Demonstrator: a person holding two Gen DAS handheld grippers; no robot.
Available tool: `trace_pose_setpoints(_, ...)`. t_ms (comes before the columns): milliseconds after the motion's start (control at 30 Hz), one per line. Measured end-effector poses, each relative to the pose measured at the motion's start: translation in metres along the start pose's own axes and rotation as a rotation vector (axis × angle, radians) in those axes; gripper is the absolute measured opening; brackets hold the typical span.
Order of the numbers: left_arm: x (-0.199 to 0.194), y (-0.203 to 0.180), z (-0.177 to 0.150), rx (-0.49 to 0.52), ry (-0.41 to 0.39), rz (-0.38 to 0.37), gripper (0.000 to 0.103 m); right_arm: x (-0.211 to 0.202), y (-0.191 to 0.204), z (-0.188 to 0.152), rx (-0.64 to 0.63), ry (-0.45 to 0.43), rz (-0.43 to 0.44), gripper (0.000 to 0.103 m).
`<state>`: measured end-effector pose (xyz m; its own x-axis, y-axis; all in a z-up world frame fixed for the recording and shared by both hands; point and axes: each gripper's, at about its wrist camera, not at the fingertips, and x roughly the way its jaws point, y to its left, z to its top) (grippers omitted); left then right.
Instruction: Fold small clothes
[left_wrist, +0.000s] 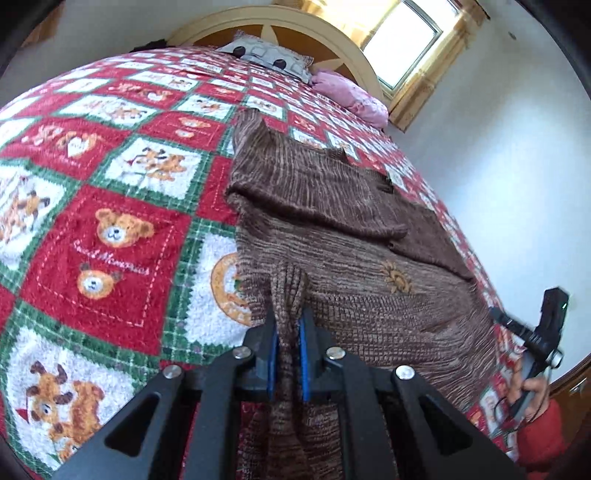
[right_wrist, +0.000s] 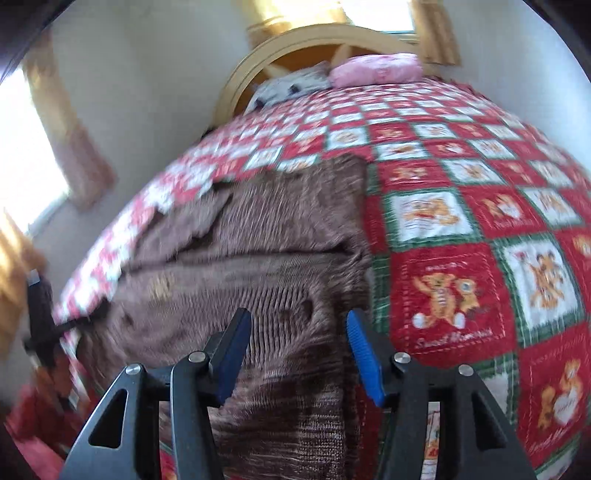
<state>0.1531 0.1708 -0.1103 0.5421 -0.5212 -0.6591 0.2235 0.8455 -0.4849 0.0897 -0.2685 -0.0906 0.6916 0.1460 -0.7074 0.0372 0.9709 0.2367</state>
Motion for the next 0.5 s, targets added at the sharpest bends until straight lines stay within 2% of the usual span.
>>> trace_pose_setpoints(167, 0.002, -0.009, 0.0, 0.046, 0.007, 0.037, 0.01, 0.021, 0.019, -0.005, -0.201, 0.071, -0.109, 0.055)
trace_pose_setpoints(200, 0.002, -0.01, 0.001, 0.05, 0.01, 0.042, 0.01, 0.025, 0.021, -0.005, -0.245, 0.062, -0.117, 0.055)
trace_pose_setpoints(233, 0.003, -0.012, 0.002, 0.056, 0.013, 0.049, 0.01, 0.026, 0.025, -0.006, -0.289, 0.06, -0.123, 0.048)
trace_pose_setpoints(267, 0.003, -0.013, 0.003, 0.059, 0.015, 0.055, 0.01, 0.029, 0.031, -0.007, -0.345, 0.072, -0.128, 0.031)
trace_pose_setpoints(300, 0.003, -0.014, 0.004, 0.065, 0.014, 0.064, 0.01, 0.032, 0.04, -0.007, -0.425, 0.089, -0.137, 0.026)
trace_pose_setpoints(333, 0.0, -0.015, 0.006, 0.065, 0.004, 0.07, 0.01, 0.033, 0.05, -0.007, -0.5, 0.096, -0.172, 0.007)
trace_pose_setpoints(367, -0.003, -0.014, 0.007, 0.057, -0.009, 0.064, 0.01, 0.032, 0.055, -0.006, -0.533, 0.102, -0.198, 0.007)
trace_pose_setpoints(400, -0.007, -0.012, 0.01, 0.044, -0.024, 0.052, 0.01, 0.029, 0.059, -0.001, -0.546, 0.092, -0.221, 0.007)
trace_pose_setpoints(433, -0.012, -0.009, 0.013, 0.021, -0.05, 0.034, 0.01, 0.018, 0.056, 0.011, -0.497, 0.039, -0.209, 0.007)
trace_pose_setpoints(467, -0.015, -0.006, 0.015, 0.006, -0.063, 0.029, 0.01, 0.013, 0.049, 0.019, -0.436, 0.011, -0.185, 0.007)
trace_pose_setpoints(500, -0.016, -0.003, 0.018, -0.013, -0.075, 0.03, 0.01, 0.003, 0.033, 0.033, -0.305, -0.035, -0.139, 0.007)
